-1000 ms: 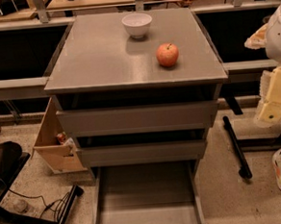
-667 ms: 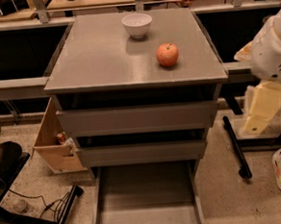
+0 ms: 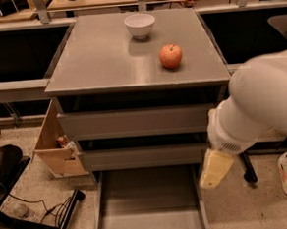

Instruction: Close bottom drawer

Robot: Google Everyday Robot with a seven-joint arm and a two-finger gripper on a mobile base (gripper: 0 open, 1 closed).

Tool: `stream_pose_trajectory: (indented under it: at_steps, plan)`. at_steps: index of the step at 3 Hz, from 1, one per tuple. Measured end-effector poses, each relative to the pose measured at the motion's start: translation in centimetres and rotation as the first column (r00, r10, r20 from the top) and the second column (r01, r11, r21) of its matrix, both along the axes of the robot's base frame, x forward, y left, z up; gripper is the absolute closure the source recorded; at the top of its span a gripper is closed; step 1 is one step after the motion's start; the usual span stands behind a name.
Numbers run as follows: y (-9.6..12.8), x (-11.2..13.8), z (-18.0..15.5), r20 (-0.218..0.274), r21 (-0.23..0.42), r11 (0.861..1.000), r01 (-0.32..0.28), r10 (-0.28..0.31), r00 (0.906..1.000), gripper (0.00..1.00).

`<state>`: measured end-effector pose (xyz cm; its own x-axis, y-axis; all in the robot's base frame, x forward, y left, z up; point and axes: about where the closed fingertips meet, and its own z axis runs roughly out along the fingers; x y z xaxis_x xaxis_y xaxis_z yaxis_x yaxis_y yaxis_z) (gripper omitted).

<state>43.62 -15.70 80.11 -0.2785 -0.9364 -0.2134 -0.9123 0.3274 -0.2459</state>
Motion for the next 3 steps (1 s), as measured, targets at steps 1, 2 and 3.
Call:
stream_pose_trajectory:
  at_steps: [1, 2, 3]
  plan:
    - [0.9, -1.4, -7.0, -0.005, -0.012, 0.999, 0.042, -0.042, 0.9991, 0.0]
    - [0.9, -3.1, -12.7, -0.024, -0.042, 0.995, 0.088, -0.089, 0.9958, 0.0]
    - [1.6, -2.9, -13.2, -0.023, -0.051, 0.996, 0.079, -0.08, 0.9965, 0.0]
